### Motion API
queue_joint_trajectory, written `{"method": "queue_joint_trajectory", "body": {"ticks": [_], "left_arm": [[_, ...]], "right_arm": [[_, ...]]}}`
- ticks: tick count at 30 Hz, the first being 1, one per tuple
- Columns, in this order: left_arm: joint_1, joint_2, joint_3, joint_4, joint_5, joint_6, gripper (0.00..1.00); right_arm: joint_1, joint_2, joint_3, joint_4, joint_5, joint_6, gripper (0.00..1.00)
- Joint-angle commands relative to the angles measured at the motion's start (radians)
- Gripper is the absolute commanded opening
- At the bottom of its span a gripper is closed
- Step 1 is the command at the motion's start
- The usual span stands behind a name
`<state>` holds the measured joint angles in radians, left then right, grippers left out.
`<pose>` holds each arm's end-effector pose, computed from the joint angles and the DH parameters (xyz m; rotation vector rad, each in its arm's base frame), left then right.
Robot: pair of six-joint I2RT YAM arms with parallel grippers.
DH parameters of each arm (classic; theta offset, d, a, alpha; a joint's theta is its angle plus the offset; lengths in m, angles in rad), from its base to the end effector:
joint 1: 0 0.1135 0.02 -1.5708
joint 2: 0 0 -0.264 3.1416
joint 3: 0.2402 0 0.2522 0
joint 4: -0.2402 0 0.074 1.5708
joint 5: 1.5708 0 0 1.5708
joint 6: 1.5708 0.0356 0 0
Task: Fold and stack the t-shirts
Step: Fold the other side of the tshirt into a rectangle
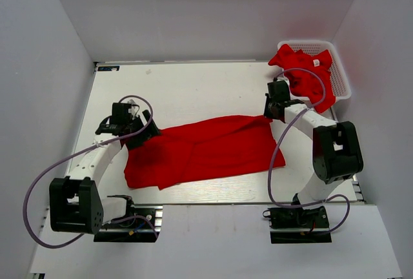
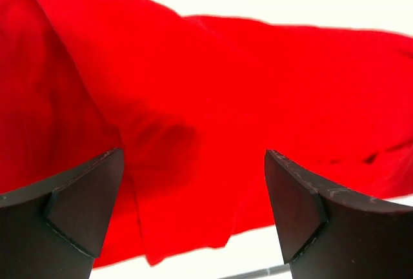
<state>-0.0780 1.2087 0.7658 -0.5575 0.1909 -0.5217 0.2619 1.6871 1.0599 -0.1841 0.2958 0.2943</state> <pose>0.2311 -0.0248 0.2179 -0.5035 2.5657 -0.4654 0.3490 0.0828 0.2022 0.1766 2.3320 -0.0787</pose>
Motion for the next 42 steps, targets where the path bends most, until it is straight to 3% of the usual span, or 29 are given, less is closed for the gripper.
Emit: {"method": "queue_joint_trajectory", "body": {"ticks": [1, 6, 9, 10, 16, 17, 20, 22, 29, 30, 33, 37, 42], "left_arm": [[-0.002, 0.037, 0.044, 0.09, -0.041, -0.017, 1.0], [-0.002, 0.153, 0.082, 0.151, -0.053, -0.017, 1.0], [-0.002, 0.239, 0.121, 0.13, -0.099, -0.006, 0.95], [-0.002, 0.265, 0.121, 0.119, -0.125, -0.006, 0.83], [-0.002, 0.284, 0.13, 0.148, -0.122, 0.019, 0.44], [-0.002, 0.284, 0.13, 0.148, -0.122, 0.029, 0.3], [-0.002, 0.284, 0.13, 0.148, -0.111, 0.029, 0.08], [-0.002, 0.284, 0.13, 0.148, -0.111, 0.029, 0.0], [-0.002, 0.241, 0.13, 0.093, -0.134, 0.029, 0.0], [-0.002, 0.221, 0.13, 0.079, -0.155, 0.017, 0.11], [-0.002, 0.181, 0.107, 0.039, -0.201, -0.006, 0.25], [-0.002, 0.108, 0.049, 0.048, -0.214, -0.027, 0.78], [-0.002, 0.095, -0.011, 0.057, -0.205, -0.027, 0.82]], "right_arm": [[-0.007, -0.067, -0.018, 0.009, 0.034, 0.02, 0.0], [-0.006, -0.09, -0.003, -0.018, 0.046, 0.009, 0.0], [-0.004, -0.102, 0.032, -0.051, 0.046, 0.002, 0.0], [-0.007, -0.11, 0.037, -0.061, 0.048, 0.002, 0.0], [-0.007, -0.133, 0.06, -0.089, 0.049, 0.003, 0.0], [-0.006, -0.132, 0.061, -0.091, 0.04, 0.005, 0.0], [-0.007, -0.127, 0.06, -0.095, 0.032, 0.009, 0.0], [-0.004, -0.13, 0.061, -0.1, 0.031, 0.011, 0.0], [-0.006, -0.158, 0.057, -0.112, 0.037, 0.002, 0.0], [-0.006, -0.158, 0.055, -0.112, 0.037, -0.003, 0.0], [-0.006, -0.164, 0.058, -0.115, 0.039, -0.01, 0.0], [-0.006, -0.164, 0.057, -0.124, 0.032, -0.007, 0.0], [-0.004, -0.156, 0.058, -0.127, 0.028, -0.011, 0.0]]}}
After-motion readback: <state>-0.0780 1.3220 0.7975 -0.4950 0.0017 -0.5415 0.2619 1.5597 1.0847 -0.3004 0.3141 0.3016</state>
